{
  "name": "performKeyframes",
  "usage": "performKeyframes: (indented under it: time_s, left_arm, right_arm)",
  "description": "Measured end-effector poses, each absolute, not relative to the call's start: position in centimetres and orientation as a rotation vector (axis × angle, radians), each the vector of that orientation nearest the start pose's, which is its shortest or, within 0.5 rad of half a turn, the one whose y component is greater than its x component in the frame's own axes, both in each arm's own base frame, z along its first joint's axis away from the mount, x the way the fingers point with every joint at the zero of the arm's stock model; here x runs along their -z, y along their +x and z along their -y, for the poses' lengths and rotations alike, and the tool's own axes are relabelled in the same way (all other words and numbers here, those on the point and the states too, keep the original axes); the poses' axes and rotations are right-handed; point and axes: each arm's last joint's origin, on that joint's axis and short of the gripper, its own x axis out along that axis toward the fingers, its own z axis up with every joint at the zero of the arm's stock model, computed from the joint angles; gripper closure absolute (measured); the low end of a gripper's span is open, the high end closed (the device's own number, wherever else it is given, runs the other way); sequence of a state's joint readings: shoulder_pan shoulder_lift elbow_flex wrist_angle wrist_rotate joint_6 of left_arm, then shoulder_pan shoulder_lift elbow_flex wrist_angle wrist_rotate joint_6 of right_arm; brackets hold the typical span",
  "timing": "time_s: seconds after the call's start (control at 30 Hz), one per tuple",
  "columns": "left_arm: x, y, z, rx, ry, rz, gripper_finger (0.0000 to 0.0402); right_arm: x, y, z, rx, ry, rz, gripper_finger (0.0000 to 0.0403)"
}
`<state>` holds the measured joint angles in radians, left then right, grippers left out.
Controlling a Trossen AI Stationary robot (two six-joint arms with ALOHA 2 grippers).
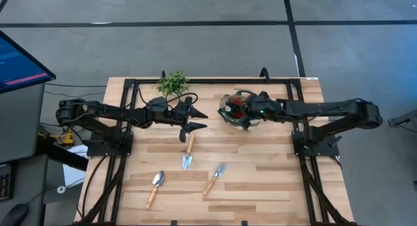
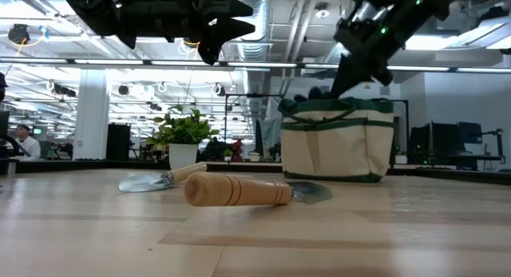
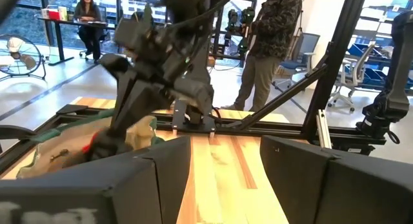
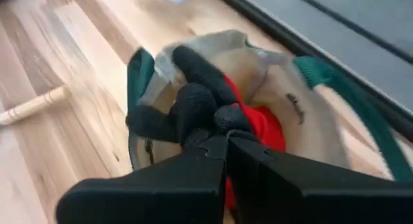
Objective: Pick & Place Garden tools in Gardening bag
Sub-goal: Put the red glove into the gardening bag, then put the trowel into the gardening bag
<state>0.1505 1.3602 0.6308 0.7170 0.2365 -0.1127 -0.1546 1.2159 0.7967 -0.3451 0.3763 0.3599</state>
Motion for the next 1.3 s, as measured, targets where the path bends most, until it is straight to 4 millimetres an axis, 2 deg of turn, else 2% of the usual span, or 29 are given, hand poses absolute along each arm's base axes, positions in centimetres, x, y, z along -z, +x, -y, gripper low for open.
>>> performKeyframes:
  time_s: [0.13,0.33,0.6,0.8,0.93,1.07,1.3]
  left_arm:
    - [-24.2,28.1,-3.6,0.085,-0.115,-0.017,0.0222]
    - [-24.2,28.1,-3.6,0.085,-0.115,-0.019,0.0222]
    - [-24.2,28.1,-3.6,0.085,-0.115,-0.019,0.0222]
    - [-24.2,28.1,-3.6,0.085,-0.116,-0.02,0.0222]
    - [-24.2,28.1,-3.6,0.085,-0.076,-0.018,0.0223]
    - [-24.2,28.1,-3.5,0.106,-0.037,-0.017,0.024]
    - [-24.1,28.1,-3.2,0.221,-0.038,-0.023,0.0307]
  right_arm:
    - [-23.0,24.6,5.3,0.638,0.258,-0.712,0.0403]
    - [-23.1,24.5,5.5,0.644,0.261,-0.704,0.0393]
    - [-24.6,23.7,5.2,0.615,0.256,-0.645,0.033]
    - [-26.5,22.4,5.0,0.604,0.266,-0.559,0.028]
    - [-28.1,21.2,4.5,0.577,0.261,-0.484,0.0264]
    - [-29.3,20.3,3.1,0.478,0.22,-0.435,0.0273]
    - [-30.1,20.1,0.5,0.386,0.178,-0.385,0.0342]
